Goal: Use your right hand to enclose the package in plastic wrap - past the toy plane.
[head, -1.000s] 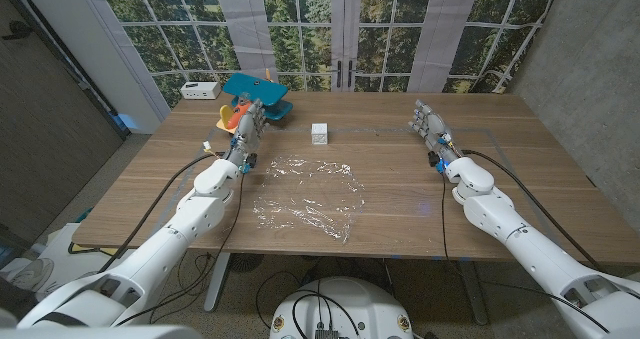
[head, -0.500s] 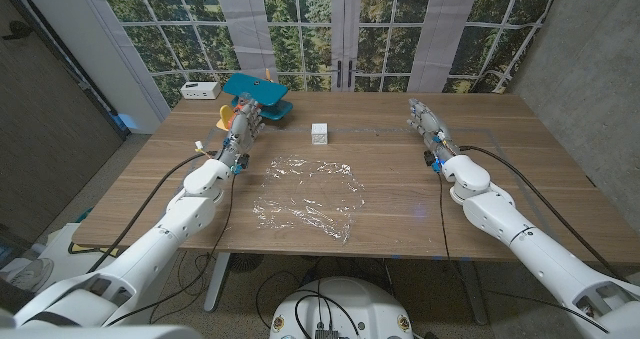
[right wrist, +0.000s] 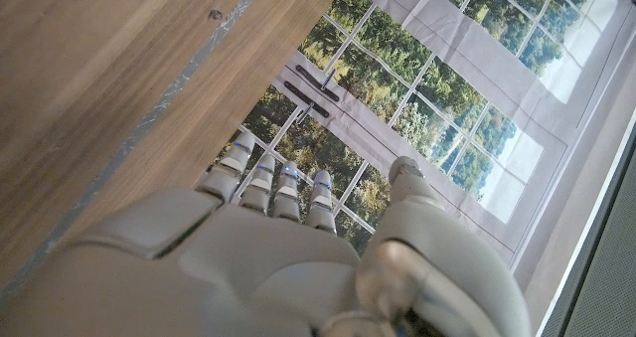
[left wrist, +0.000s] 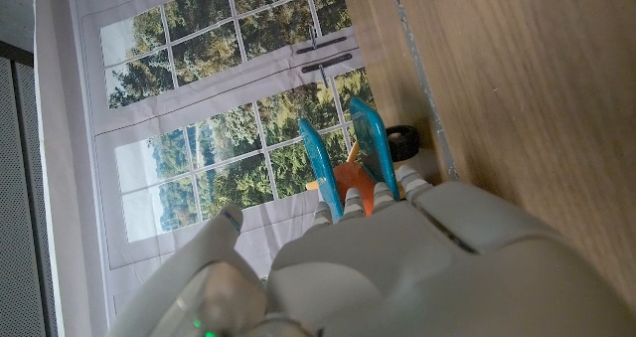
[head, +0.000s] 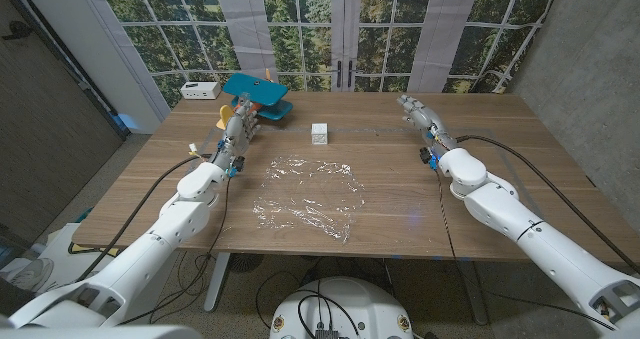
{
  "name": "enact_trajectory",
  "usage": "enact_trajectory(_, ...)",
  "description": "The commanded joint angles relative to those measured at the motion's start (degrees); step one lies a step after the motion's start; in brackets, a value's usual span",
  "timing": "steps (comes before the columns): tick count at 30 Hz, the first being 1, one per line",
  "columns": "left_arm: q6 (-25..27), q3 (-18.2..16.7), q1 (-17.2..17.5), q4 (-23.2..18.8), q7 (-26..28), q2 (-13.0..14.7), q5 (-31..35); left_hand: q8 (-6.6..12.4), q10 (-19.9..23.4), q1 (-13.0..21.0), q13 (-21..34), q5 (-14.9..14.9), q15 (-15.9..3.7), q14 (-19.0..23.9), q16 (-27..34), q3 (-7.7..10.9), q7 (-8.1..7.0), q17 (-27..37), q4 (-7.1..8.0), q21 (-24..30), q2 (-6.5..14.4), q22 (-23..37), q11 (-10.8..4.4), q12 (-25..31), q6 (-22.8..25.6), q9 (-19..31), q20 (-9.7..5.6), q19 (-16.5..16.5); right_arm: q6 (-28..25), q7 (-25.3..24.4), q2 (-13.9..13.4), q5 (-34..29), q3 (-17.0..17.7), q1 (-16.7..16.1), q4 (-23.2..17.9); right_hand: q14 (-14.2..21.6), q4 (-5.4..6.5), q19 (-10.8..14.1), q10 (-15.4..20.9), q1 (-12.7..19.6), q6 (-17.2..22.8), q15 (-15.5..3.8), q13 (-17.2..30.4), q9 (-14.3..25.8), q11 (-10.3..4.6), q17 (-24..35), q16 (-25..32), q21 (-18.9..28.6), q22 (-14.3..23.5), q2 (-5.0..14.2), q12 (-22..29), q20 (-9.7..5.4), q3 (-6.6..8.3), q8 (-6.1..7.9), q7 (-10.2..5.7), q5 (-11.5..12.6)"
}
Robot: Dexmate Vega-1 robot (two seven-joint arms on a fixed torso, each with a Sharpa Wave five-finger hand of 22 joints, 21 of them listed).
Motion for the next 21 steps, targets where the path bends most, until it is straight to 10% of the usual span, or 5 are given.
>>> enact_trajectory(1,-0.34,-0.7,1.74,-1.8,0.14,0.62,-0.68,0.1,-4.81,0.38,0.14,-0.07,0.59,-4.68,0.41,0.1,0.26,0.27,-0.37,0.41,0.91,0.28,0.49,0.52,-5.27,0.12,0.64,-0.16,-7.65,0.02,-3.62,-7.06,-2.49,2.88,-6.29,0.45,-0.2,0.63,0.43,0.73,0.65,0.18,0.0,0.02,-0.18,0.2,0.41,0.44,0.11,0.05,0.38,-0.16,0.37,0.61,0.15,0.02)
enact_trajectory(21,-0.35,-1.9,4.46,-5.07,-0.43,2.49,-1.74,-0.09,-2.44,0.67,0.24,-0.22,0.91,-2.38,0.54,0.08,0.2,0.36,-0.79,0.58,0.53,0.32,1.09,1.02,-3.83,0.12,1.01,0.59,-19.36,8.78,-6.31,-15.1,-8.82,11.5,-11.44,1.11,-0.33,1.21,1.67,1.68,2.05,-0.48,0.03,0.02,-0.59,0.4,0.6,0.51,0.14,0.96,0.62,-0.65,1.21,0.87,-0.06,0.15)
